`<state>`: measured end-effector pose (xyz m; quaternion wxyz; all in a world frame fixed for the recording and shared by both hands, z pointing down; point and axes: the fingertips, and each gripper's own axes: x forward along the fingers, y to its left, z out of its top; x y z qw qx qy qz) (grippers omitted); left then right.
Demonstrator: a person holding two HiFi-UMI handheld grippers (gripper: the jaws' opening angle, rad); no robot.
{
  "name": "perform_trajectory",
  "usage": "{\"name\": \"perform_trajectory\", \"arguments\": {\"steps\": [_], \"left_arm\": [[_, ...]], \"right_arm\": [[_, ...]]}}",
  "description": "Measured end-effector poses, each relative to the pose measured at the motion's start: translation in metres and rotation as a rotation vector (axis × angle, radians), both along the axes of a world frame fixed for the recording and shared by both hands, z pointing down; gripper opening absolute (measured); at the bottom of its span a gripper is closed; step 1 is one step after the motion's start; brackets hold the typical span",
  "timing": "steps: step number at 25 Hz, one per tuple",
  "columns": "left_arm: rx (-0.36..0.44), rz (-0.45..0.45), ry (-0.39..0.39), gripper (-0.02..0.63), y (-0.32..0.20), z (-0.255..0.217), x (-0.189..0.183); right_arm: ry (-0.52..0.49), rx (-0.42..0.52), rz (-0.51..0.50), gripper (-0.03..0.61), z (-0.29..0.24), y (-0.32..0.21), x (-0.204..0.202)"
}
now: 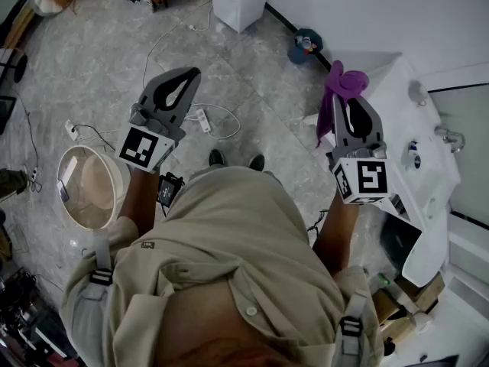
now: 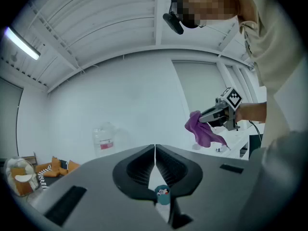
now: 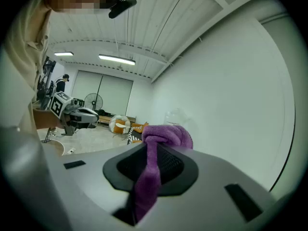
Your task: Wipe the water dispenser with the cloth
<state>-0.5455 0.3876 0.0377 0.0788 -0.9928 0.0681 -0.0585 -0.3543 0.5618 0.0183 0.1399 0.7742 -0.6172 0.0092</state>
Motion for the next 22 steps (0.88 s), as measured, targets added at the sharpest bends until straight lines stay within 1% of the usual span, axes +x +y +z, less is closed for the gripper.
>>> {"name": "perform_trajectory", "arguments": {"steps": [5,11,14,17,22], "left_arm": [[0.000,0.006,-0.001,0.022,-0.001,0.000,0.000],[-0.011,0.006,-0.004,0.021,-0.012,0.003,-0.008],[-0.019,0.010,-0.003,0.021,-0.019,0.006,-0.011],[-0.031,0.017,-0.001,0.021,-0.027,0.010,-0.015],[-0.047,0.045,0.014,0.021,-0.038,0.016,-0.021]], "right_arm": [[-0.009,0.001,0.017,0.066,0.001,0.002,0.002],[-0.015,-0.003,0.024,0.067,0.002,-0.008,-0.004],[-0.043,0.012,0.015,0.069,0.002,-0.014,-0.010],[-0.075,0.027,0.034,0.071,0.004,-0.020,-0.013],[-0.058,0.011,0.060,0.071,0.004,-0.030,-0.027]]}}
